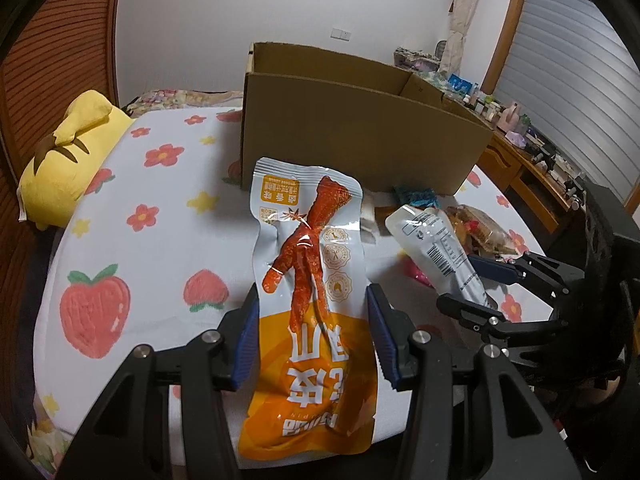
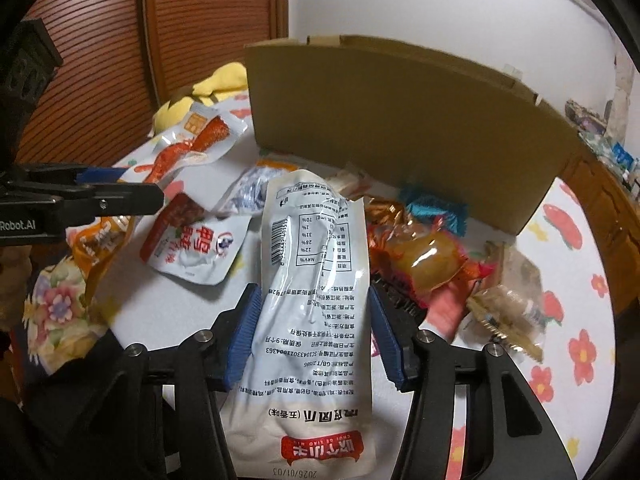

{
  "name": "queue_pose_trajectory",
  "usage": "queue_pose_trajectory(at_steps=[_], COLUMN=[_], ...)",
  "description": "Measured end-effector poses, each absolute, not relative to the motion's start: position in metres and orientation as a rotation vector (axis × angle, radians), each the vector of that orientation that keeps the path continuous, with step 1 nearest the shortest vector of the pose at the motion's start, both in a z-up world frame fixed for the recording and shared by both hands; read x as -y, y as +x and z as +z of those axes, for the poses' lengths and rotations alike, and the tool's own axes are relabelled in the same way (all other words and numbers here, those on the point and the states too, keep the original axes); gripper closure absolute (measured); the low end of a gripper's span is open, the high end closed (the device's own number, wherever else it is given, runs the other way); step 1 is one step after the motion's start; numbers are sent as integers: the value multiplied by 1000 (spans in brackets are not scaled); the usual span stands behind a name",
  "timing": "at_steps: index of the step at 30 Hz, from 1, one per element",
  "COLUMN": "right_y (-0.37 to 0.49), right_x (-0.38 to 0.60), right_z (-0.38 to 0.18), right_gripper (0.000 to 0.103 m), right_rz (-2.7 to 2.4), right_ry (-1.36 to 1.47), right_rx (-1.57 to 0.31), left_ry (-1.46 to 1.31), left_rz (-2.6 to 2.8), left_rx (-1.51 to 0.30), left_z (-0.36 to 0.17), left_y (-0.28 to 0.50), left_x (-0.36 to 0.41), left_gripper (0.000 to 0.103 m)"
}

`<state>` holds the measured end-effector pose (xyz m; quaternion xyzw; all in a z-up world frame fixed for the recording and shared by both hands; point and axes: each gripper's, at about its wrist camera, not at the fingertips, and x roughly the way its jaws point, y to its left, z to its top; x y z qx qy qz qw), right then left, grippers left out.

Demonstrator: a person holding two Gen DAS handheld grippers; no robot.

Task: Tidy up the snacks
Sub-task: 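Carry both pouches into the cardboard box and open both grippers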

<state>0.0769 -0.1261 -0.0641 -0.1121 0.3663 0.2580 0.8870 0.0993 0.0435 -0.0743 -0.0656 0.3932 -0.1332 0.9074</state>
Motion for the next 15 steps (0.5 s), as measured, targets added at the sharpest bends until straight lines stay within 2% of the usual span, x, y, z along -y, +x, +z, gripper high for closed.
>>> queue_pose_trajectory(at_steps=[15], right_y=[94], right_x=[147], right_z=[-18], right_gripper=[48], right_rz=[504], right_ry=[-206], right_rx=[-673], left_ry=[-97], left_rz=[-310], left_rx=[-740], left_z=[-34], left_y=[117], left_x=[-29], left_gripper=[54])
